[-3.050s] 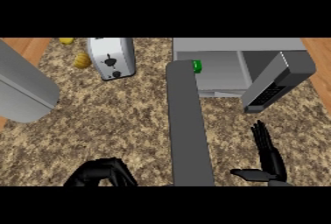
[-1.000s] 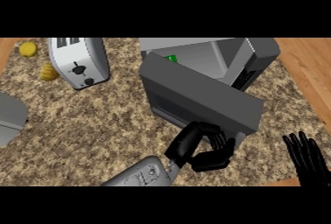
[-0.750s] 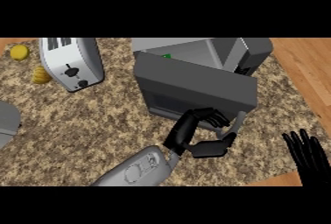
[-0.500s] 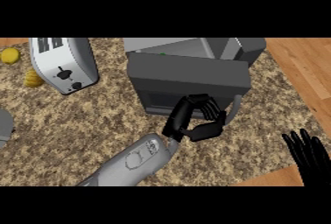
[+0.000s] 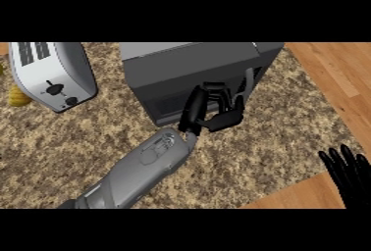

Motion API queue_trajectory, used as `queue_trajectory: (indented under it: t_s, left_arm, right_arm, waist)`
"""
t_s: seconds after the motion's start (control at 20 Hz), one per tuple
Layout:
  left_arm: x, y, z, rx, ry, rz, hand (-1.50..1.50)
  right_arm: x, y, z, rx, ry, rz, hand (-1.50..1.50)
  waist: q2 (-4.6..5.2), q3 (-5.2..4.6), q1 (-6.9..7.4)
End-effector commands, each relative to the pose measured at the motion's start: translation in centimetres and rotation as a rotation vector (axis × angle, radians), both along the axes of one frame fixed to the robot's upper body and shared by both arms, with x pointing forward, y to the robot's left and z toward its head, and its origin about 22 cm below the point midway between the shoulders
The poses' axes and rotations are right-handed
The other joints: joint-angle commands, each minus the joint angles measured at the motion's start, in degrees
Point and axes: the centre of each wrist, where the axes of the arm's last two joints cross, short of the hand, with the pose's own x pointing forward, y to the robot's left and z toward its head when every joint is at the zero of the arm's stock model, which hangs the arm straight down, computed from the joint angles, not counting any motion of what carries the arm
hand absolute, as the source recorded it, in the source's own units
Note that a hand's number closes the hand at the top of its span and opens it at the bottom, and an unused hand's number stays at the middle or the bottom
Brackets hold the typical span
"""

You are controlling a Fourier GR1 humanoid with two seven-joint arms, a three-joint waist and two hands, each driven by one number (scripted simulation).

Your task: Pick up the milk, place it into the microwave and close the microwave

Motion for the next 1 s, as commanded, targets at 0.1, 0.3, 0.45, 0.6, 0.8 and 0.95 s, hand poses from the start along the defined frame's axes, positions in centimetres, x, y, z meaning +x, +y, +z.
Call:
queue_trajectory:
  t_s: [0.1,0.3,0.45,0.6,0.8,0.95]
  left_arm:
    - [2.2,0.3,1.2,-0.035,-0.025,0.042,1.5]
    - [2.4,0.3,1.3,-0.053,-0.045,0.053,1.5]
    - [2.6,0.4,1.4,-0.065,-0.04,0.071,1.5]
    - [2.5,0.3,1.2,-0.071,-0.055,0.063,1.5]
    - [2.6,0.5,0.9,-0.077,-0.062,0.085,1.5]
    - [2.6,0.4,1.0,-0.089,-0.069,0.093,1.5]
  right_arm:
    - [0.2,0.0,1.2,0.031,-0.035,0.043,-1.5]
    - [0.3,0.0,1.9,0.048,-0.049,0.069,-1.5]
    - [0.0,-0.2,2.3,0.043,-0.036,0.084,-1.5]
    - [0.2,-0.2,3.2,0.04,-0.051,0.113,-1.5]
    - [-0.3,-0.2,3.2,0.054,-0.033,0.125,-1.5]
    - [0.2,-0.5,4.0,0.047,-0.072,0.115,-1.5]
  waist:
    - [0.8,0.12,-1.57]
    - [0.99,0.19,-2.12]
    - [0.92,0.21,-2.24]
    - [0.85,0.16,-2.7]
    - [0.99,0.25,-3.38]
    - [1.12,0.33,-3.66]
